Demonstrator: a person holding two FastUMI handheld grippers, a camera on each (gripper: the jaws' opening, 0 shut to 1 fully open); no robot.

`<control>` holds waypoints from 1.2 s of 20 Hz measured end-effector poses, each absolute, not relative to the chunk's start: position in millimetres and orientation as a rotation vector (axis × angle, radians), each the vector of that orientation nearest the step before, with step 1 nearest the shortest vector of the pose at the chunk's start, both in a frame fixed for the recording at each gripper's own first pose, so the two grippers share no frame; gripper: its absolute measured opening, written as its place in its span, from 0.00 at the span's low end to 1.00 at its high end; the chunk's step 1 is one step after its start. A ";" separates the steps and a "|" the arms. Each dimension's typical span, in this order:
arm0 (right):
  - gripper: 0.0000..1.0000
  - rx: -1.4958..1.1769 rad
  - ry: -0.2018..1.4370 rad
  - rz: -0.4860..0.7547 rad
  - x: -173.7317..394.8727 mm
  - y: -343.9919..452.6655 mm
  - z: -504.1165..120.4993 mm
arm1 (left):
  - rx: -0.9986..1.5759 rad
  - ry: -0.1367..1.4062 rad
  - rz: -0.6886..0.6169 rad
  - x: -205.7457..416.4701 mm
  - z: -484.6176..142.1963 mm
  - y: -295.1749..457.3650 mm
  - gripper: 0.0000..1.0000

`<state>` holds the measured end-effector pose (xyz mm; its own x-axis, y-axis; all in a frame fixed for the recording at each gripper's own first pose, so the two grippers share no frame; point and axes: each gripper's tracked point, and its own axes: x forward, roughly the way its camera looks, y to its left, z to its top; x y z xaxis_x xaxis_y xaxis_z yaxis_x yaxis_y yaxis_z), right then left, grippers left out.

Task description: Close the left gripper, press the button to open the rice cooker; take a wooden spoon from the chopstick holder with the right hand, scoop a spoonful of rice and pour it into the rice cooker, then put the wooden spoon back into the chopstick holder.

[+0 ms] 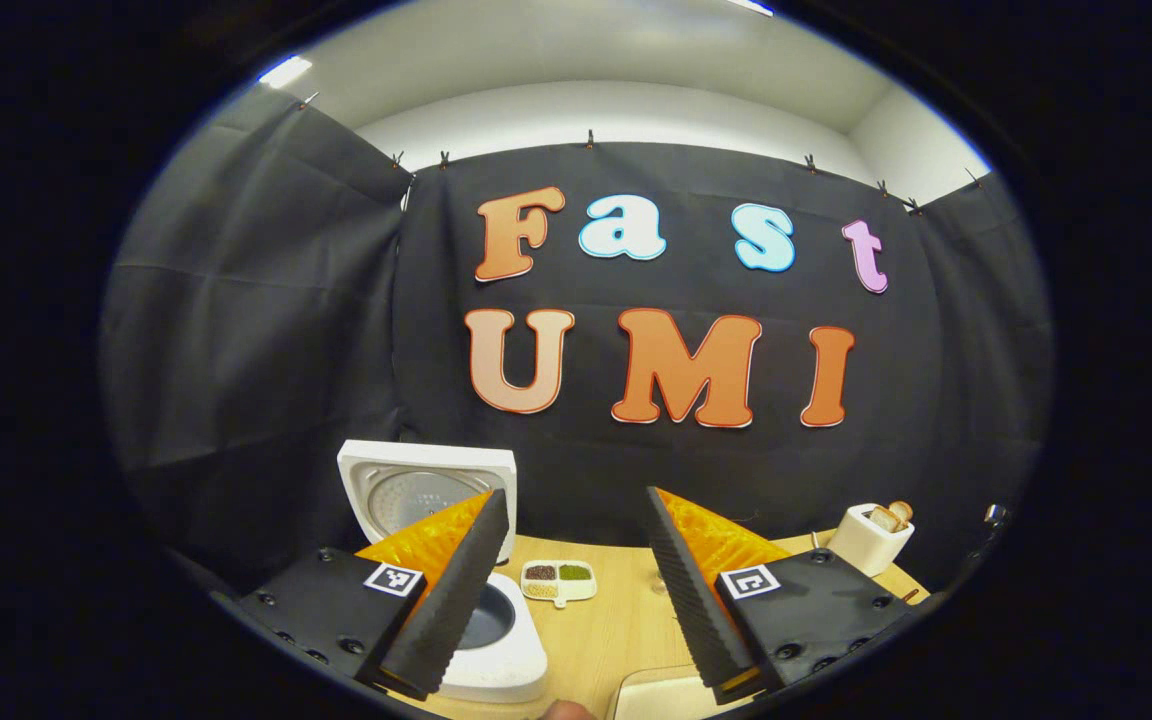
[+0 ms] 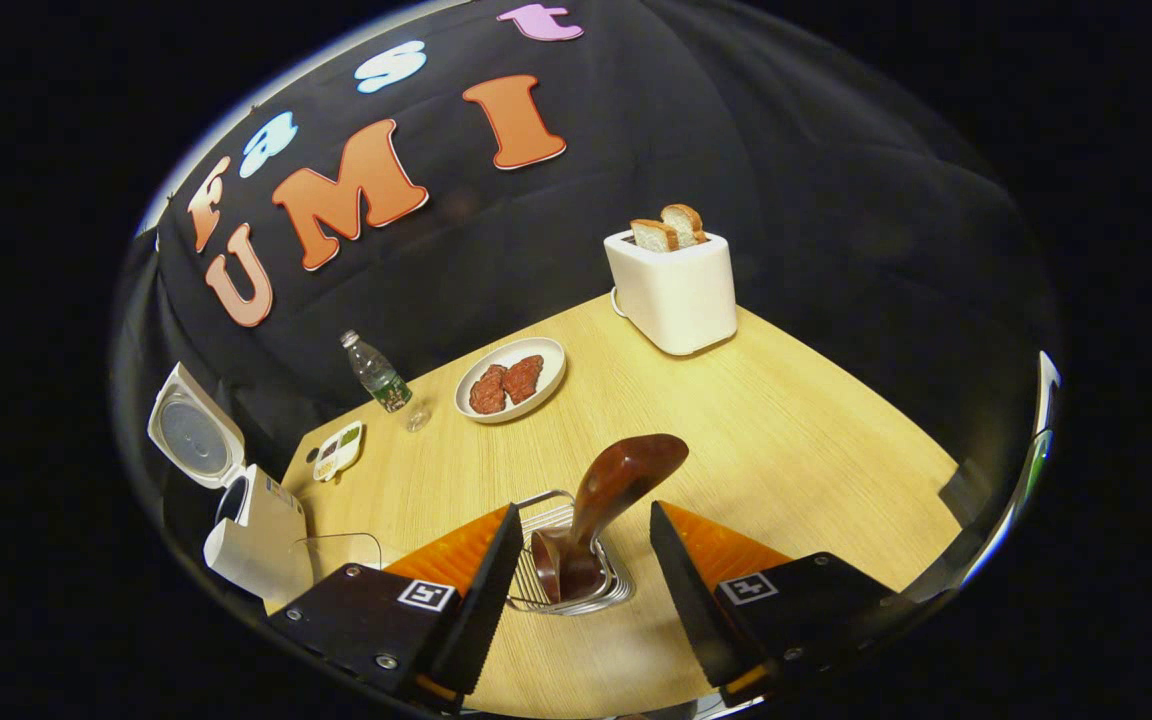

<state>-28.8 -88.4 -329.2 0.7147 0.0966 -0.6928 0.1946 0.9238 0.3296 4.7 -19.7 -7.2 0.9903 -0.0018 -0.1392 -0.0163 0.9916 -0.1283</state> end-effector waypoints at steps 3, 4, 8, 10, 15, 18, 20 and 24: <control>0.66 0.448 0.764 -0.064 -15.5 -86.8 -343.2 | -0.103 0.160 0.009 -6.9 -9.7 -30.6 0.89; 0.61 0.460 0.773 -0.080 -13.5 -89.3 -349.9 | -0.094 0.165 0.008 -10.3 -10.0 -33.8 0.91; 0.21 0.530 0.809 -0.095 -8.2 -79.7 -359.6 | -0.082 0.190 0.001 -15.3 -13.1 -42.2 0.96; 0.18 0.522 0.807 -0.089 -10.6 -74.2 -357.1 | -0.092 0.193 -0.005 -13.8 -13.2 -43.4 0.96; 0.11 0.446 0.800 -0.124 -8.6 -76.7 -334.6 | -0.098 0.192 -0.019 -9.8 -18.2 -33.8 0.96; 0.11 0.387 0.733 -0.149 -3.0 -78.1 -298.8 | -0.088 0.191 0.001 -6.4 -25.1 -17.2 0.96; 0.12 0.360 0.684 -0.161 0.8 -73.4 -271.1 | -0.079 0.187 0.015 -5.3 -28.7 -2.9 0.96; 0.11 0.342 0.600 -0.115 -3.1 -38.4 -214.3 | -0.089 0.205 0.045 -4.7 -44.6 28.7 0.96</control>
